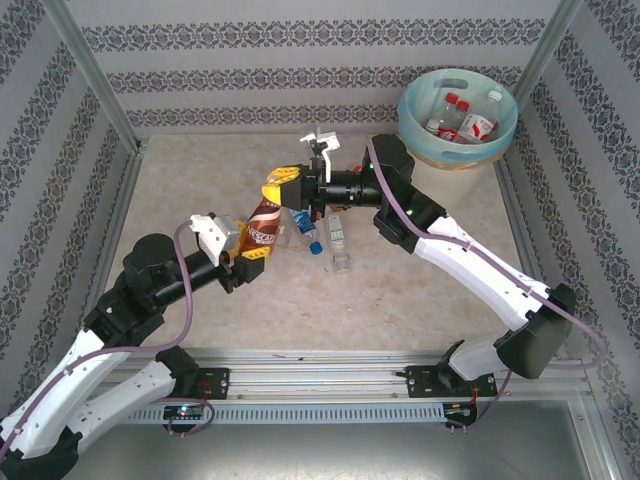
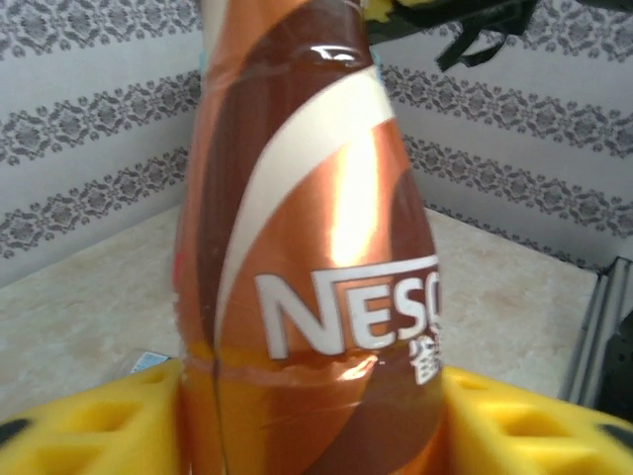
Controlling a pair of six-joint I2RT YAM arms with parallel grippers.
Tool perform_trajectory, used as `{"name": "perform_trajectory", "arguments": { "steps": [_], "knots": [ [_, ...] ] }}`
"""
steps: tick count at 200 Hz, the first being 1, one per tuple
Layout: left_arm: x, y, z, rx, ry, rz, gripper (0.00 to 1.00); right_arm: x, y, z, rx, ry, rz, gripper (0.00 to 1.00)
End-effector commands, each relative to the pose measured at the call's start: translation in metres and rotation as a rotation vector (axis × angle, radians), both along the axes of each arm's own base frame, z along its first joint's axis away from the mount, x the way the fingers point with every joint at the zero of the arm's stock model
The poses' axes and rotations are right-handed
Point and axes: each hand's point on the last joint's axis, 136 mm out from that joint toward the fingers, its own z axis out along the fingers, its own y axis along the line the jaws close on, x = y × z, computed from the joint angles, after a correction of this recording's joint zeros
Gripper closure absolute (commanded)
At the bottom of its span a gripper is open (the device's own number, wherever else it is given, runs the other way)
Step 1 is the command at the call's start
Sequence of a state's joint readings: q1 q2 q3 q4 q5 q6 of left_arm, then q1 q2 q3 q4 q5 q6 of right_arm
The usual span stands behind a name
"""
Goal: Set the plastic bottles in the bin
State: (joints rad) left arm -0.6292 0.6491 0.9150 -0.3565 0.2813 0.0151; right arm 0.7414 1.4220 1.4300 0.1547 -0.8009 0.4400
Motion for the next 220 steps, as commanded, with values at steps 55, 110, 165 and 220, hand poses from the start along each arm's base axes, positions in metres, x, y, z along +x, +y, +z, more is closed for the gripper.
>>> {"name": "perform_trajectory", "arguments": {
  "steps": [55,110,165,220],
  "knots": [
    [0.015,0.027,0.026,-0.132,-0.113,0.187,0.04,0.098,-0.162,0.072,-0.223,-0.427,-1.014,1.0],
    [0.021,0.029,0.017,-0.142,-0.047,0.221,0.05,0.213,-0.314,0.096,-0.48,-0.439,-1.678,1.0],
    [0.025,0.039,0.016,-0.124,-0.024,0.283,0.06,0.309,-0.343,0.036,-0.674,-0.347,-1.753,1.0],
    [0.019,0.047,0.009,-0.109,0.01,0.308,0.07,0.368,-0.355,-0.039,-0.691,-0.211,-1.638,1.0]
  ]
}}
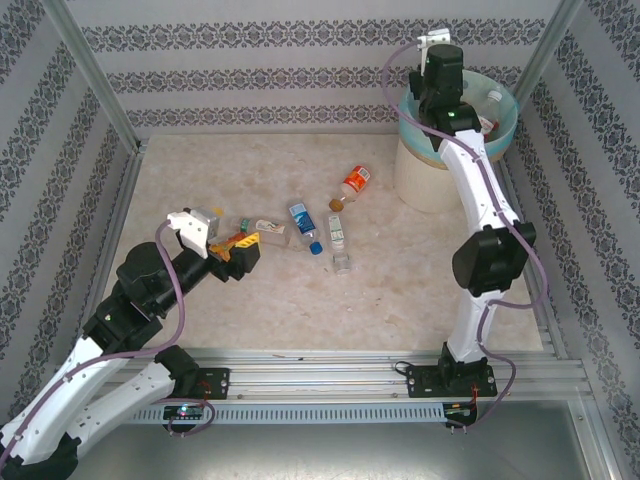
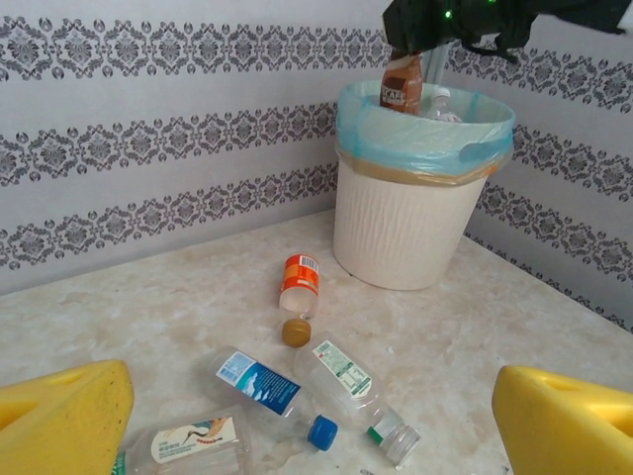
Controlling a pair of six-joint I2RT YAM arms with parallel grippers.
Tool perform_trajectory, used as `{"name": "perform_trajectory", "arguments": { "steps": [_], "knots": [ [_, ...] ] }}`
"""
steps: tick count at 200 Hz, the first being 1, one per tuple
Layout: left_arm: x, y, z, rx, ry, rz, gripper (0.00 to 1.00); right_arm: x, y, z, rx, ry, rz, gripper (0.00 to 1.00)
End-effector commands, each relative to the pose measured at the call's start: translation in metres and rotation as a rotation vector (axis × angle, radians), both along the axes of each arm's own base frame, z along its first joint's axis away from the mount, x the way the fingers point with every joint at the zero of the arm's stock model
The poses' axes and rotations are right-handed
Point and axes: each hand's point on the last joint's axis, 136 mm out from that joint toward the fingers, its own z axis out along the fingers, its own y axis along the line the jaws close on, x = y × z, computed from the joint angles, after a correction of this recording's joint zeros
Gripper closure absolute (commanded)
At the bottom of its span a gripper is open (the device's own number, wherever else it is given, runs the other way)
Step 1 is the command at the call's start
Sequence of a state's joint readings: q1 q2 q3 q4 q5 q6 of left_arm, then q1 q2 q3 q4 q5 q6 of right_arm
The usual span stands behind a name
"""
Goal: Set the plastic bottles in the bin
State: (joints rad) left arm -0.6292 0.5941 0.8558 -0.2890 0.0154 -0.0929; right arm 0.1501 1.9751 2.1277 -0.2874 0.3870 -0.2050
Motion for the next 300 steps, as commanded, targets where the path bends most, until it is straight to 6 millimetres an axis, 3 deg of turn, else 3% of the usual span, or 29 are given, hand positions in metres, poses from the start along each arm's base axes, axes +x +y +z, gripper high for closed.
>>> {"name": "perform_trajectory", "arguments": {
  "steps": [1,38,78,103,139,164,241,269,300],
  "knots": [
    [-0.006,0.01,0.006,-0.023,0.012,0.031,0.07,0.007,-0.006,0.01,0.073,-0.03,0.029,1.0],
    [-0.006,0.017,-0.001,-0.029,0.026,0.063,0.08,0.014,-0.025,-0.046,0.18,0.107,0.034,1.0],
    [-0.005,0.017,-0.004,-0.013,0.033,0.07,0.08,0.002,-0.045,-0.083,0.168,0.232,-0.024,1.0],
    [-0.004,0.016,-0.006,-0.009,0.038,0.07,0.08,-0.01,-0.043,-0.072,0.178,0.223,-0.018,1.0],
    [-0.002,0.013,-0.008,-0.013,0.049,0.062,0.08,-0.03,-0.034,-0.021,0.16,0.139,0.003,1.0],
    [-0.001,0.012,-0.014,-0.024,0.063,0.064,0.08,-0.037,-0.037,-0.02,0.135,0.163,-0.007,1.0],
    [-0.003,0.018,-0.018,-0.007,0.07,0.083,0.09,-0.034,-0.052,-0.142,0.157,0.402,-0.037,1.0],
    [-0.003,0.019,-0.019,-0.009,0.075,0.09,0.09,-0.028,-0.054,-0.171,0.175,0.457,-0.038,1.0],
    [-0.003,0.021,-0.023,-0.016,0.089,0.099,0.09,-0.025,-0.058,-0.188,0.208,0.49,-0.042,0.97]
  ]
}}
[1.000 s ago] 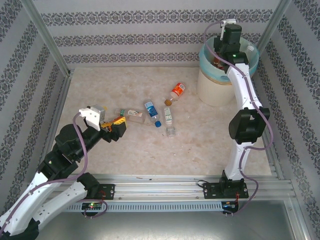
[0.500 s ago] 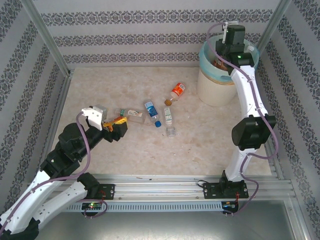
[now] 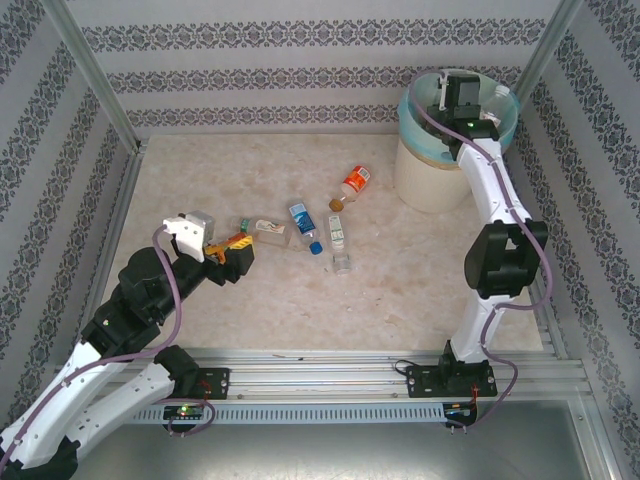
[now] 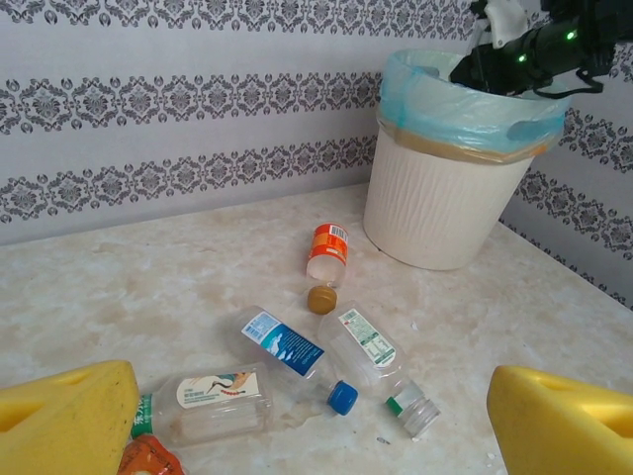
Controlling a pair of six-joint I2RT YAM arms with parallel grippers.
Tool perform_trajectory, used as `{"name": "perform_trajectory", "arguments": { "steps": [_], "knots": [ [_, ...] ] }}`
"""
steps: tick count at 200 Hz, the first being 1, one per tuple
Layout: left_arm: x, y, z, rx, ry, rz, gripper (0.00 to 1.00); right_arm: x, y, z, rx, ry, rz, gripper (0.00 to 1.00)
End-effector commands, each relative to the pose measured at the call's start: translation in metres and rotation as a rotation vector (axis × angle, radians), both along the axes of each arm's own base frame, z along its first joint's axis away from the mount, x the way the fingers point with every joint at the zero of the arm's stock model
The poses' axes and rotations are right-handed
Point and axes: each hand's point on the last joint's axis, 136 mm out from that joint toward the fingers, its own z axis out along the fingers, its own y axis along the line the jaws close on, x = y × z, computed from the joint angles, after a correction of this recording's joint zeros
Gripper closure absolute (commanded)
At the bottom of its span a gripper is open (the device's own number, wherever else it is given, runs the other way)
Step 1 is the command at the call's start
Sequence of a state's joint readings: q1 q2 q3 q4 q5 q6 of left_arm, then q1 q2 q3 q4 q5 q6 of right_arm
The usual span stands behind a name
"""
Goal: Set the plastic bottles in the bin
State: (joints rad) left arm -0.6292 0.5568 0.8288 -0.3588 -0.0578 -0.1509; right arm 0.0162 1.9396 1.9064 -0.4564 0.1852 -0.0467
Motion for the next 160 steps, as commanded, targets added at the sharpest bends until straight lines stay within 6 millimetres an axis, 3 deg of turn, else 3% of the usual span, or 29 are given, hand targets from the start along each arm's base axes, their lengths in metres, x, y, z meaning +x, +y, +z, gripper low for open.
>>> {"name": "perform_trajectory", "arguments": {
  "steps": [1,19,33,46,83,125,160],
  "knots": [
    [-0.003,0.005,-0.003,-0.011,0.017,0.018,0.09,-0.003,-0.013,-0.065,0.013,0.167,-0.024,0.97],
    [-0.003,0.005,-0.003,-0.009,0.022,0.02,0.09,-0.006,-0.012,-0.052,0.036,0.151,-0.024,0.81],
    [-0.003,0.007,-0.002,-0.007,0.017,0.026,0.09,-0.008,-0.011,-0.033,0.052,0.107,-0.023,0.77],
    [-0.002,0.007,0.0,-0.007,0.011,0.028,0.09,-0.011,-0.009,-0.007,0.07,0.047,-0.019,0.73],
    [0.001,0.002,-0.001,-0.012,0.012,0.02,0.09,-0.023,-0.002,0.07,0.118,-0.106,-0.007,0.49],
    [0.002,0.001,-0.005,-0.016,0.028,0.021,0.09,-0.049,0.002,0.143,0.18,-0.262,-0.004,0.42],
    [0.005,0.017,-0.014,-0.001,0.075,0.114,0.09,-0.081,0.025,0.179,0.232,-0.332,0.059,0.41]
  ]
}}
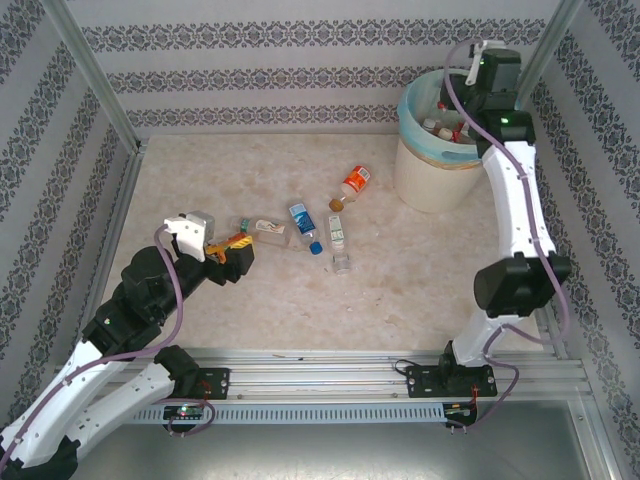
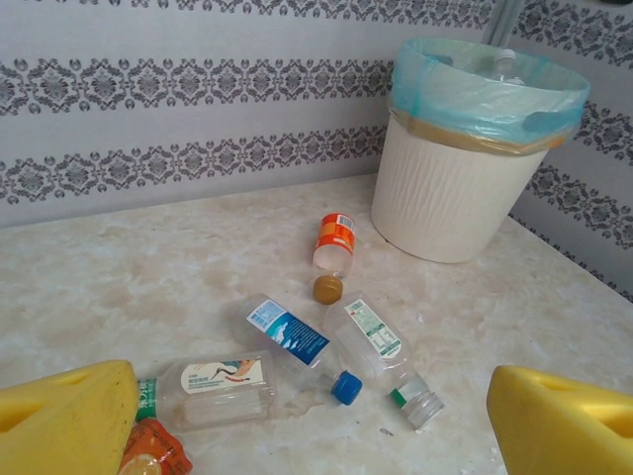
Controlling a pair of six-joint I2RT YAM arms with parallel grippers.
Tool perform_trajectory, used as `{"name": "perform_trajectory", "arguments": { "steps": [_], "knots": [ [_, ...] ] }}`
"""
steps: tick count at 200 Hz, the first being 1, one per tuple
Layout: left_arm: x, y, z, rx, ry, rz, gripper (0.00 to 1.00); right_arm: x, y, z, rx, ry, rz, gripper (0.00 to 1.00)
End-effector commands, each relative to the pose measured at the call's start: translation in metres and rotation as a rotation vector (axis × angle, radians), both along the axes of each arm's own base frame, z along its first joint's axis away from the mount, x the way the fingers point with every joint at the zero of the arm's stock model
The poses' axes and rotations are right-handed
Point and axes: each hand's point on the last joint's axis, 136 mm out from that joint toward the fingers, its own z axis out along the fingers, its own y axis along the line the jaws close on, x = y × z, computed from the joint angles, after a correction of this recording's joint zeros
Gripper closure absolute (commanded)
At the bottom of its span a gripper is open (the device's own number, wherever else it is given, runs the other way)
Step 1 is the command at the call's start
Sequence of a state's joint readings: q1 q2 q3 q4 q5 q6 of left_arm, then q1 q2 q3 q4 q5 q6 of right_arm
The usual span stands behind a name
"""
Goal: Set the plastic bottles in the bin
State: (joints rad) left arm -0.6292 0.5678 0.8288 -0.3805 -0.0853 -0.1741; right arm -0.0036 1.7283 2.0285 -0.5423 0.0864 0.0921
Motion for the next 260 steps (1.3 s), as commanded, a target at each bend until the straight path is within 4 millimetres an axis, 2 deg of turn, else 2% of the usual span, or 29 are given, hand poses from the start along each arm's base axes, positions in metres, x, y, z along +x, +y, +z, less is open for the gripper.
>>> {"name": "perform_trajectory", "arguments": {
  "steps": [1,22,29,42,67,97,111,123,147,169,177,191,207,224,237,260],
  "knots": [
    [0.002,0.014,-0.007,-0.001,0.044,0.089,0.09,-0.026,0.021,0.034,0.059,-0.073,0.055,0.41],
    [0.008,0.033,-0.027,0.046,0.145,0.215,0.09,-0.056,0.058,0.045,0.058,-0.111,0.147,0.41],
    [0.01,0.039,-0.037,0.073,0.196,0.259,0.09,-0.069,0.077,0.049,0.051,-0.132,0.197,0.41],
    [0.012,0.047,-0.059,0.133,0.286,0.324,0.09,-0.09,0.114,0.043,0.034,-0.152,0.308,0.41],
    [0.016,0.05,-0.094,0.204,0.437,0.371,0.08,-0.129,0.178,0.024,0.042,-0.174,0.511,0.41],
    [0.028,0.044,-0.126,0.164,0.602,0.357,0.07,-0.162,0.232,-0.012,0.111,-0.151,0.684,0.41],
    [0.037,0.04,-0.134,0.114,0.655,0.35,0.06,-0.171,0.249,-0.032,0.109,-0.114,0.732,0.41],
    [0.043,0.028,-0.136,0.067,0.676,0.303,0.07,-0.172,0.257,-0.05,0.101,-0.071,0.742,0.41],
    [0.052,0.008,-0.143,0.023,0.724,0.242,0.08,-0.157,0.245,-0.098,0.097,0.095,0.596,0.45],
    [0.056,0.007,-0.156,0.02,0.761,0.267,0.08,-0.159,0.245,-0.14,0.114,0.225,0.554,0.45],
    [0.056,0.01,-0.159,0.016,0.764,0.285,0.08,-0.161,0.252,-0.151,0.125,0.247,0.566,0.45],
    [0.055,0.014,-0.157,-0.008,0.745,0.31,0.09,-0.174,0.285,-0.164,0.112,0.251,0.705,0.45],
    [0.05,0.03,-0.148,-0.041,0.689,0.383,0.09,-0.191,0.33,-0.175,0.014,0.239,0.925,0.45],
    [0.041,0.062,-0.139,-0.086,0.598,0.526,0.09,-0.2,0.369,-0.195,-0.148,0.238,1.092,0.44],
    [0.03,0.084,-0.134,-0.131,0.533,0.606,0.09,-0.206,0.401,-0.21,-0.247,0.236,1.223,0.42],
    [0.005,0.123,-0.125,-0.159,0.461,0.762,0.09,-0.209,0.454,-0.235,-0.325,0.204,1.4,0.38]
  ]
}}
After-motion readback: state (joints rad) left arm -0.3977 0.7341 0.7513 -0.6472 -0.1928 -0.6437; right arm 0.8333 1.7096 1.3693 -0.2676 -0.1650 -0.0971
